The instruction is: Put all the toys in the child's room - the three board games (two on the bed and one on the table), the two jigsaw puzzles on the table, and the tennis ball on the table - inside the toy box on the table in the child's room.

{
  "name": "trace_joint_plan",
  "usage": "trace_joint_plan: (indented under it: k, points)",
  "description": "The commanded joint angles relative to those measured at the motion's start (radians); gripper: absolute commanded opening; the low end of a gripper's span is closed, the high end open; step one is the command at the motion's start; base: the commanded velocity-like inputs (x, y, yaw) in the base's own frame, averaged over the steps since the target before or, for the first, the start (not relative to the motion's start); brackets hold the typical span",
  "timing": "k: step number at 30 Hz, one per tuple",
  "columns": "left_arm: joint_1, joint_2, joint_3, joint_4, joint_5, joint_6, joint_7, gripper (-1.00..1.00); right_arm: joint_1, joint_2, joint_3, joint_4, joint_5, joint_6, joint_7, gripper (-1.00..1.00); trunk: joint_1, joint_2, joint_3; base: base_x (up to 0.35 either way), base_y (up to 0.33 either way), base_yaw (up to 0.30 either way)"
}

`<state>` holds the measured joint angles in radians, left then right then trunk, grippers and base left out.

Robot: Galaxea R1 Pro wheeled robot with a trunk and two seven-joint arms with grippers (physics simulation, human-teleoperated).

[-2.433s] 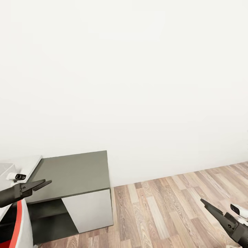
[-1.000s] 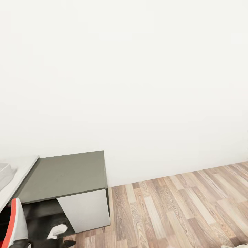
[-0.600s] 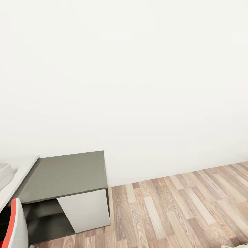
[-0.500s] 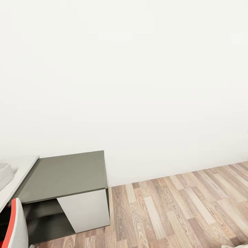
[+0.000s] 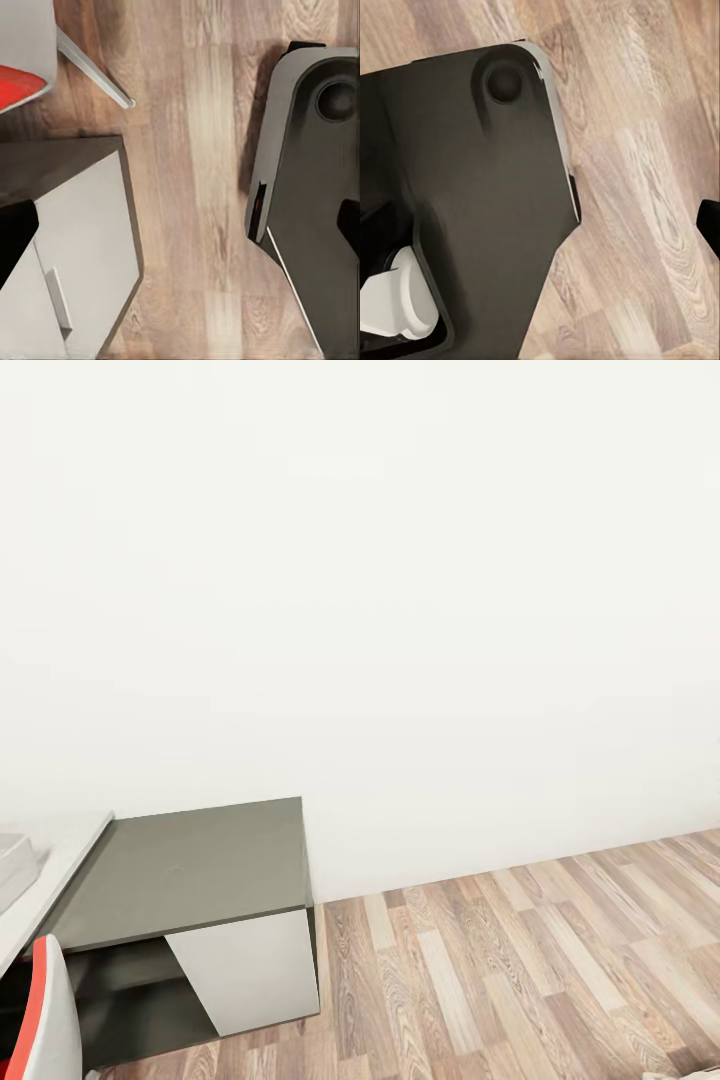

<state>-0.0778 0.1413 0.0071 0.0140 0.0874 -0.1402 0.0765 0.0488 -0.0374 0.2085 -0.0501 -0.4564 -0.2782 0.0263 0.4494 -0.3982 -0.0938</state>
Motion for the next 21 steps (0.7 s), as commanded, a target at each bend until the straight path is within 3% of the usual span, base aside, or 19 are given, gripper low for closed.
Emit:
trace_joint_plan:
  k: [1,2,9,21]
  points:
    - [0.004,-0.005,0.000,0.001,0.007,-0.005,0.000,1.00,0.000,0.000,0.007,-0.001,-0.010,-0.002,0.001,1.00,0.001,-0.002,-0.002,0.000,0.000,0.000]
    - [0.018,-0.018,0.000,0.001,-0.001,-0.006,0.002,1.00,0.000,0.001,0.007,0.001,-0.010,-0.003,-0.002,1.00,0.001,-0.002,-0.002,0.000,0.000,0.000]
    - [0.037,-0.046,0.001,0.003,-0.059,-0.001,0.011,1.00,0.000,0.010,0.006,0.002,-0.012,0.000,-0.006,1.00,0.001,-0.002,-0.002,0.000,0.000,0.000]
    - [0.038,-0.057,0.010,-0.022,-0.066,-0.010,0.011,1.00,-0.001,0.000,0.000,0.001,-0.014,-0.001,-0.031,1.00,0.001,-0.002,-0.002,0.000,0.000,0.000]
